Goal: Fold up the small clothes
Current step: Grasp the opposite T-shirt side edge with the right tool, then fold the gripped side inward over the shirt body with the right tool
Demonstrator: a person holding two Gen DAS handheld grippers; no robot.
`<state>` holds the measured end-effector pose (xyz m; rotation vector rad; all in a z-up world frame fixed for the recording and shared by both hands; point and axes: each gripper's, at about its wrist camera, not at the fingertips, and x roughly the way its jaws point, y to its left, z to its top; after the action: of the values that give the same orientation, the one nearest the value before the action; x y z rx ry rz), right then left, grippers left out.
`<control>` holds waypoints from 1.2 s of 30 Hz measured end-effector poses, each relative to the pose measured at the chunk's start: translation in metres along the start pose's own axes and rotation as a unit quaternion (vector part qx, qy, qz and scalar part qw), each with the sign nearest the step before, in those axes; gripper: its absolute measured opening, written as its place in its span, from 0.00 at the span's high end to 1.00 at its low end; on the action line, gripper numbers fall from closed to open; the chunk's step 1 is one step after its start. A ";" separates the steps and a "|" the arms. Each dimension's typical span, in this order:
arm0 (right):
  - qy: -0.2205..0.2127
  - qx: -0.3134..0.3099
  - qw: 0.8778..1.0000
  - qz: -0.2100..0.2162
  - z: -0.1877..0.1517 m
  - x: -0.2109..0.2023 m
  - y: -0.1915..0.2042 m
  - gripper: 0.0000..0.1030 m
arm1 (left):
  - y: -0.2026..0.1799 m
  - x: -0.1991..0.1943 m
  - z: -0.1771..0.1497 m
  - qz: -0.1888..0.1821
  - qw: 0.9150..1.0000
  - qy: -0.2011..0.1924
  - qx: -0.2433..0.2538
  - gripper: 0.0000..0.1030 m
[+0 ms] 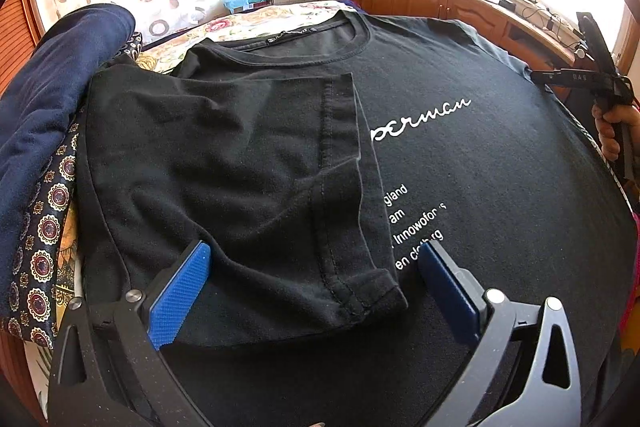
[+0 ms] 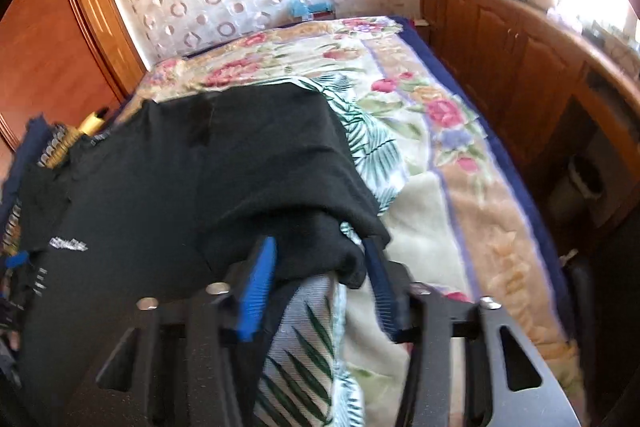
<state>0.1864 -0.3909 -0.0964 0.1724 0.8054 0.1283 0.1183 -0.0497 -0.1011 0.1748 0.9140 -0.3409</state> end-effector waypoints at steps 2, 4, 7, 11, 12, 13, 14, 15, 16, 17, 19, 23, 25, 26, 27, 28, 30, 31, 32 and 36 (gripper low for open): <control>-0.011 -0.004 1.000 -0.016 0.000 -0.004 0.000 0.88 | 0.000 0.000 0.000 0.000 1.000 0.000 0.000 0.00; -0.028 -0.013 0.999 -0.022 -0.002 -0.010 0.002 0.93 | 0.000 0.000 0.000 0.000 1.000 0.000 0.000 0.00; -0.067 -0.026 0.997 -0.021 -0.008 -0.027 0.015 0.93 | 0.000 0.000 0.000 0.000 1.000 0.000 0.000 0.00; -0.108 -0.057 0.992 -0.008 -0.007 -0.052 0.041 0.93 | 0.000 0.000 0.000 0.000 1.000 0.000 0.000 0.00; -0.112 -0.068 0.991 -0.005 -0.006 -0.056 0.049 0.93 | 0.000 0.000 0.000 0.000 1.000 0.000 0.000 0.00; -0.116 -0.086 0.990 -0.002 -0.007 -0.060 0.060 0.93 | 0.000 0.000 0.000 0.000 1.000 0.000 0.000 0.00; -0.118 -0.099 0.988 0.001 -0.008 -0.063 0.069 0.93 | 0.000 0.000 0.000 0.000 1.000 0.000 0.000 0.00; -0.120 -0.114 0.986 0.006 -0.010 -0.065 0.079 0.93 | 0.000 0.000 0.000 0.000 1.000 0.000 0.000 0.00; -0.120 -0.129 0.984 0.014 -0.014 -0.066 0.089 0.93 | 0.000 0.000 0.000 0.000 1.000 0.000 0.000 0.00; -0.118 -0.144 0.982 0.021 -0.019 -0.067 0.100 0.93 | 0.000 0.000 0.000 0.000 1.000 0.000 0.000 0.00; -0.104 -0.167 0.980 0.033 -0.032 -0.063 0.114 0.93 | 0.000 0.001 0.000 0.000 1.000 0.000 -0.001 0.00; -0.045 -0.174 0.983 0.049 -0.057 -0.036 0.120 0.93 | 0.000 0.001 0.001 0.000 1.000 0.000 -0.002 0.00; -0.024 -0.174 0.983 0.056 -0.063 -0.027 0.116 0.93 | 0.001 -0.001 0.001 0.002 1.000 -0.004 -0.005 0.00; -0.019 -0.179 0.982 0.051 -0.066 -0.024 0.114 0.93 | 0.003 -0.004 0.000 0.006 1.000 -0.012 -0.010 0.00; -0.016 -0.182 0.982 0.047 -0.068 -0.022 0.112 0.93 | 0.005 -0.008 0.000 0.006 1.000 -0.020 -0.013 0.00; -0.013 -0.180 0.982 0.046 -0.069 -0.021 0.110 0.93 | 0.007 -0.012 0.000 0.006 0.999 -0.030 -0.017 0.00; -0.014 -0.171 0.984 0.046 -0.069 -0.025 0.105 0.93 | 0.011 -0.025 0.000 0.006 0.998 -0.056 -0.031 0.00; -0.015 -0.170 0.984 0.046 -0.068 -0.029 0.106 0.92 | 0.013 -0.031 0.000 0.010 0.997 -0.066 -0.036 0.00; -0.017 -0.168 0.985 0.045 -0.068 -0.032 0.103 0.90 | 0.014 -0.040 0.001 0.015 0.996 -0.082 -0.040 0.00; -0.029 -0.167 0.985 0.042 -0.073 -0.058 0.102 0.64 | 0.017 -0.066 0.004 0.012 0.992 -0.112 -0.053 0.00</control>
<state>0.0887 -0.2939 -0.0848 -0.1078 0.7070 0.3338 0.0906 -0.0205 -0.0464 0.0489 0.7060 -0.2830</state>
